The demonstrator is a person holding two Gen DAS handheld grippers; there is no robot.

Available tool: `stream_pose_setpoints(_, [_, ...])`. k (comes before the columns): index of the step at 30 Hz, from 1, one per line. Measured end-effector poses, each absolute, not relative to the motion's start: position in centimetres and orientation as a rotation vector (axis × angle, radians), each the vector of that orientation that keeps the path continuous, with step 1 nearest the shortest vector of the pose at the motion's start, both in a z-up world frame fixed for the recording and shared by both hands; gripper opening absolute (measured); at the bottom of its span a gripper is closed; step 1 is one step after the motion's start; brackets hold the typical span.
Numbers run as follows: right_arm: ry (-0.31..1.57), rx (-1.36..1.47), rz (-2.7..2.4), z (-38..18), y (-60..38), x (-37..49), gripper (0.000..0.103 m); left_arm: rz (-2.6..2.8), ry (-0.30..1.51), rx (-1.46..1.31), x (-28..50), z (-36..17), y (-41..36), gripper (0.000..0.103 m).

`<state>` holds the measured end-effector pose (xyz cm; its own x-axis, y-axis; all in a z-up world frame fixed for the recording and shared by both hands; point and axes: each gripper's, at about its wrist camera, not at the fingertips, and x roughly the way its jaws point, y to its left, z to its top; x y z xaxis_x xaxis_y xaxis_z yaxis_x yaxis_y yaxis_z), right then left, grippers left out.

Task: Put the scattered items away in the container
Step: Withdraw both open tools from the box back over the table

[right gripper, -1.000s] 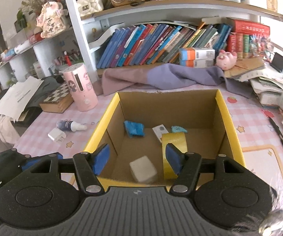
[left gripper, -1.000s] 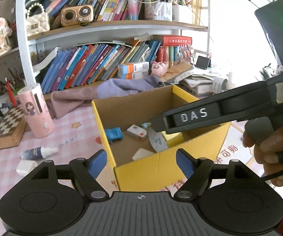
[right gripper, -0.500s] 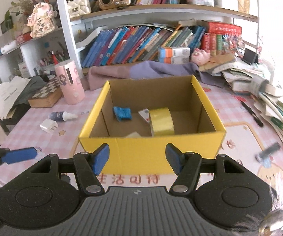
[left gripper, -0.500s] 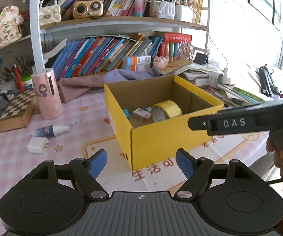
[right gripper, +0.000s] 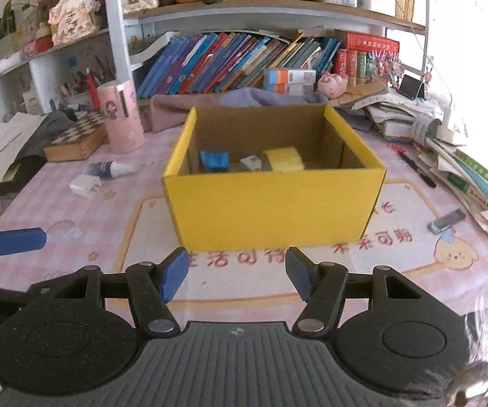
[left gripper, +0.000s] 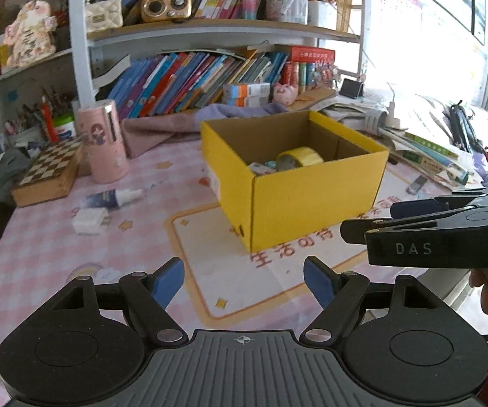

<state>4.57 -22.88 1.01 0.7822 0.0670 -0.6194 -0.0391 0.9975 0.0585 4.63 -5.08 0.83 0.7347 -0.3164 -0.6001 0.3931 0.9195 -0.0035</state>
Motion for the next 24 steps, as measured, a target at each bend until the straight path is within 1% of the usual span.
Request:
stream_pose_setpoints(10, [0.688,0.051,0.100,0.3,-19.6,3.3,0.062,-0.345,0.652,0.125,3.1,0.4,-2.0,0.080])
stream_pose_setpoints(18, [0.699,0.042,0.145,0.2,-17.2,3.3,0.065,-0.305,0.670,0.111,2.8,0.2,0.1,0.080])
stream_pose_setpoints(20, [0.701,0.038,0.155,0.2,-16.6,3.3,0.065,-0.293,0.671,0.108,2.8,0.1,0.7,0.082])
stream_pose_setpoints(21, [0.702,0.036,0.161,0.2,-16.4,3.3,0.065,-0.287,0.669,0.105,2.7,0.1,0.9,0.085])
stream_pose_setpoints(24, [0.702,0.028,0.177,0.2,-15.5,3.4,0.066,-0.269,0.663,0.096,2.5,0.2,1.7,0.086])
